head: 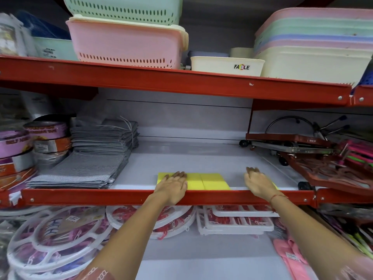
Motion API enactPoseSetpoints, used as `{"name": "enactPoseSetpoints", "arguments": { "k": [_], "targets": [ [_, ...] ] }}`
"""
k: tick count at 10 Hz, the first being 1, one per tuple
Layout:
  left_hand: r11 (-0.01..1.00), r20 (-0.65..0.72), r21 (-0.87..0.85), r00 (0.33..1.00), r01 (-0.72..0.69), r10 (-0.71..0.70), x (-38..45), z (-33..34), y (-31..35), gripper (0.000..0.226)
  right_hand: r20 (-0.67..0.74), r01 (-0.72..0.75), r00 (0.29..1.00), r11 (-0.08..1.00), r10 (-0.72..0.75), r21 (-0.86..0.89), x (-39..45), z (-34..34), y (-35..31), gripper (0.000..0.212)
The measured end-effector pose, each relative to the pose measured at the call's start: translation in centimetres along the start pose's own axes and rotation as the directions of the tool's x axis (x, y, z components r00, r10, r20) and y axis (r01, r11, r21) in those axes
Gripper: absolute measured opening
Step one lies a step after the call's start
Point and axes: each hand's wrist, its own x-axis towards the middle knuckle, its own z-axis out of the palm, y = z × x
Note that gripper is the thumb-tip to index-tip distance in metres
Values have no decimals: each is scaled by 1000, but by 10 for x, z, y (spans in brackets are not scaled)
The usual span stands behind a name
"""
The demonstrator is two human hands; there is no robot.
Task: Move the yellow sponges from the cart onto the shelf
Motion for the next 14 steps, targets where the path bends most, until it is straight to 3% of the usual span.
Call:
{"name": "enactPoseSetpoints", "arguments": {
  "k": [1,3,6,7,8,10,14],
  "targets": [
    [1000,-3,-3,1000,4,-4,1,1,-1,55,-27,-9,1000,998,7,-69,-7,8,21,31],
    [1000,-7,5,1000,6,-6,2,1,-1,54,-2,0,1000,1000,0,9,-10,11,7,17],
    [1000,-12,-2,1000,6,-6,1,3,-1,54,144,115,983,993,-114,0,-11,18,-40,44],
    [1000,-13,-2,1000,10,-10,0,3,-1,55,142,99,985,995,-100,14,-12,21,-45,43],
    [1000,-15,1,1000,15,-15,-1,3,0,55,107,79,990,993,-88,89,-15,24,-44,38],
    [999,-33,-33,999,18,-19,-6,-4,7,53,77,139,988,990,-136,-30,-22,27,-44,54],
    [988,-324,-147,946,-48,-2,-48,-43,14,56,-176,289,947,951,-268,110,-66,1,-84,62]
  ]
}}
